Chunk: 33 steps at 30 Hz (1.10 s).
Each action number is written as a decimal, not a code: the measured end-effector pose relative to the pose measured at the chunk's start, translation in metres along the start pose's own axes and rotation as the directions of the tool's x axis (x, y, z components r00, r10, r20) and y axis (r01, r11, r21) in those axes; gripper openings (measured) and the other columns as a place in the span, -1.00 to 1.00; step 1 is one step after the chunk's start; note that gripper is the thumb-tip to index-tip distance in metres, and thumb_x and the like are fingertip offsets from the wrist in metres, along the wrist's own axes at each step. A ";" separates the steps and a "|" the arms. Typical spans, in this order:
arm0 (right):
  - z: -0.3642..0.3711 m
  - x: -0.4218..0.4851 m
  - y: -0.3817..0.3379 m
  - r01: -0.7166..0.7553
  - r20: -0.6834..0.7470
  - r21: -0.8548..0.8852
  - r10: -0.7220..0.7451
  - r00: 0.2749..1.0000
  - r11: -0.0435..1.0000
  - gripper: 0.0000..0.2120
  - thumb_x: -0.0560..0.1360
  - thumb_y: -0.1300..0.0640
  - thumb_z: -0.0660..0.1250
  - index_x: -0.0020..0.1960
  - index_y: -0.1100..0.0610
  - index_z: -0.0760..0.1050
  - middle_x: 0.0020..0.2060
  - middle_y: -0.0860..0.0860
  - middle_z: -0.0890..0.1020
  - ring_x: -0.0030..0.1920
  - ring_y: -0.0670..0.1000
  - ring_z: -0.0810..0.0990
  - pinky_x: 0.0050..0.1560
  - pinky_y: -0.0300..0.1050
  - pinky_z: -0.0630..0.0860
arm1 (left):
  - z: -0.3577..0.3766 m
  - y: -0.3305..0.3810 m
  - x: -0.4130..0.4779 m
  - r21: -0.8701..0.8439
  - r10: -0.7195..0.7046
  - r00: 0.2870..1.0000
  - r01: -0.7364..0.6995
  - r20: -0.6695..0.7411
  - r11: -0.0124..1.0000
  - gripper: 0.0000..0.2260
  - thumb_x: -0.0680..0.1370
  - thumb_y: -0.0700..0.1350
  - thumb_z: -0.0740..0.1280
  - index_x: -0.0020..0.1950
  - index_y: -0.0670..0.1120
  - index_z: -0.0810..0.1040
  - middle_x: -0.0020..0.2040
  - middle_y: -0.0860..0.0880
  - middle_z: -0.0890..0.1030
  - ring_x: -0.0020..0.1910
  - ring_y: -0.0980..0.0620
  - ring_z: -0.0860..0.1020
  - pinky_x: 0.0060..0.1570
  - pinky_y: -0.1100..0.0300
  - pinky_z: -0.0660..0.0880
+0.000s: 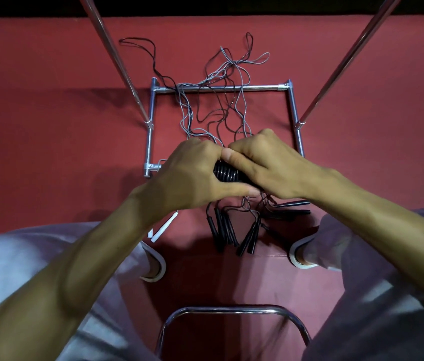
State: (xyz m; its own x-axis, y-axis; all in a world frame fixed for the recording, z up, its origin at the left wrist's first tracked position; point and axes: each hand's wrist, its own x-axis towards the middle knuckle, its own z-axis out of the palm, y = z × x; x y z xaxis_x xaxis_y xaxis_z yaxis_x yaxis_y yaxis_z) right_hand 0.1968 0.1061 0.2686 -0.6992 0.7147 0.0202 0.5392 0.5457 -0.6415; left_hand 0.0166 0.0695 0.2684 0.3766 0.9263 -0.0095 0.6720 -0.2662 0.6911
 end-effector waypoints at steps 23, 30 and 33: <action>-0.027 0.005 0.026 -0.105 0.029 -0.067 0.107 0.994 0.992 -0.26 0.40 -0.56 0.24 -0.42 0.15 0.45 -0.49 0.13 0.45 -0.38 0.17 0.36 -0.33 0.02 0.43 | 0.004 -0.008 0.005 -0.072 0.029 1.000 -0.029 0.007 0.997 -0.68 0.47 0.14 0.46 -0.23 -0.07 0.49 -0.43 0.02 0.42 -0.40 0.01 0.37 -0.37 0.10 0.29; -0.051 0.000 0.026 -0.162 0.274 0.084 0.133 0.953 0.983 -0.42 0.50 -0.42 0.23 -0.28 0.11 0.48 -0.31 0.18 0.51 -0.26 0.20 0.50 -0.23 0.18 0.49 | 0.000 -0.007 0.007 -0.198 -0.025 0.999 0.035 0.048 0.980 -0.72 0.48 0.14 0.45 -0.16 -0.08 0.58 -0.40 -0.02 0.53 -0.43 -0.01 0.49 -0.36 0.01 0.46; -0.059 -0.004 0.026 -0.172 0.343 0.152 0.111 0.933 0.973 -0.55 0.54 -0.25 0.36 -0.18 0.16 0.51 -0.30 0.14 0.52 -0.30 0.13 0.44 -0.27 0.09 0.43 | -0.002 -0.006 0.007 -0.236 -0.039 0.996 0.056 0.076 0.970 -0.70 0.47 0.13 0.47 -0.17 -0.10 0.59 -0.36 -0.12 0.56 -0.40 -0.10 0.51 -0.33 -0.06 0.50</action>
State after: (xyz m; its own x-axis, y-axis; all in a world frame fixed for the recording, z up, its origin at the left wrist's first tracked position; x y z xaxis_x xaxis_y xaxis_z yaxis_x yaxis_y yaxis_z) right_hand 0.2414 0.1428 0.2971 -0.7530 0.5775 -0.3153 0.5738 0.3417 -0.7443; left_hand 0.0145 0.0784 0.2656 0.3976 0.9130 -0.0911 0.5228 -0.1438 0.8402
